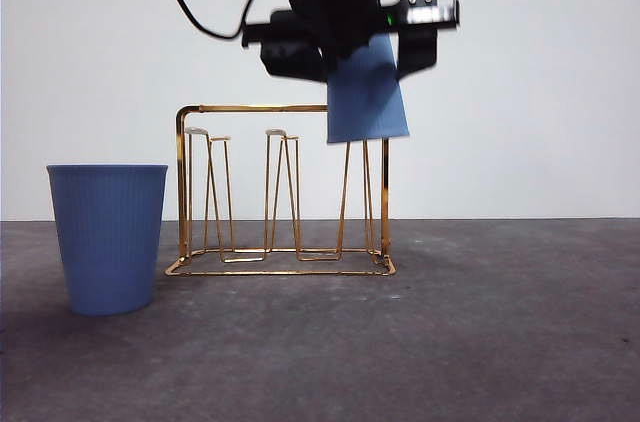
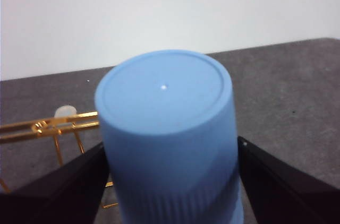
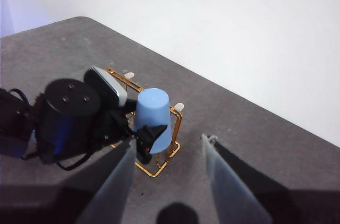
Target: Pick up cup 1,put cup 1 in the cup rack,pick up cup 2,put cup 2 in the cup rack
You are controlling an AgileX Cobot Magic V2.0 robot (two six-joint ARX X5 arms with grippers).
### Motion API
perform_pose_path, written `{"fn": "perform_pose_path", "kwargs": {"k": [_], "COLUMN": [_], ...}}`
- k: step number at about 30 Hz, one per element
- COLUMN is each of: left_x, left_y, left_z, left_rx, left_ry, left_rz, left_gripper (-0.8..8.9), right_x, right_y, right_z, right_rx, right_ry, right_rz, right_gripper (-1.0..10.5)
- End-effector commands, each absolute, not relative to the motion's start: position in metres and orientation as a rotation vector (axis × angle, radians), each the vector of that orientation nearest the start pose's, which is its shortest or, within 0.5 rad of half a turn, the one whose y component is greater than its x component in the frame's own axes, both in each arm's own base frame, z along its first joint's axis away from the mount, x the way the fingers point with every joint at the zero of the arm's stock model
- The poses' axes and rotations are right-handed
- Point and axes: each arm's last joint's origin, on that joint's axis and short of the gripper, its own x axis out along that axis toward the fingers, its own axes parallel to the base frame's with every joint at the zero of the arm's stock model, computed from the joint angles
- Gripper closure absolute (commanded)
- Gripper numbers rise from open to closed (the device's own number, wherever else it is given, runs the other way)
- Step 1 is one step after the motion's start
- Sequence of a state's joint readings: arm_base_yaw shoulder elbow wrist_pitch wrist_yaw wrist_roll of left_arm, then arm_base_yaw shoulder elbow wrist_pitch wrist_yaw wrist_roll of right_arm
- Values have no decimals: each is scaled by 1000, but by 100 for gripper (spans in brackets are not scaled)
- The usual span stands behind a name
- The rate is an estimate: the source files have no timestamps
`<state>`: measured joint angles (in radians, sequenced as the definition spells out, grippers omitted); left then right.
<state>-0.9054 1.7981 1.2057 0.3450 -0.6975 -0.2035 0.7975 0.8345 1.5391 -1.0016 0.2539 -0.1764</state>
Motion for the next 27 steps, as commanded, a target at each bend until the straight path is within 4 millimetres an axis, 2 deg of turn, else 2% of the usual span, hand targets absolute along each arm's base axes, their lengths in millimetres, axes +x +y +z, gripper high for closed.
{"fn": "perform_pose_path", "kwargs": {"k": [1, 8, 17, 27], "left_x": [265, 273, 272, 274], "left_y": [-308, -308, -311, -321], "left_z": [249, 235, 223, 187], "left_rx": [-54, -48, -40, -43], "left_ry": [177, 202, 243, 334], "left_rz": [-184, -161, -158, -175], "left_gripper": [821, 821, 821, 821], "right_x": [63, 63, 63, 62], "right_y": [54, 54, 54, 54], "right_z": [475, 474, 474, 473], "right_rx": [-329, -335, -344, -349], "right_ry": [209, 213, 214, 227], "right_rz": [564, 567, 569, 581], "right_gripper": [727, 728, 728, 729]}}
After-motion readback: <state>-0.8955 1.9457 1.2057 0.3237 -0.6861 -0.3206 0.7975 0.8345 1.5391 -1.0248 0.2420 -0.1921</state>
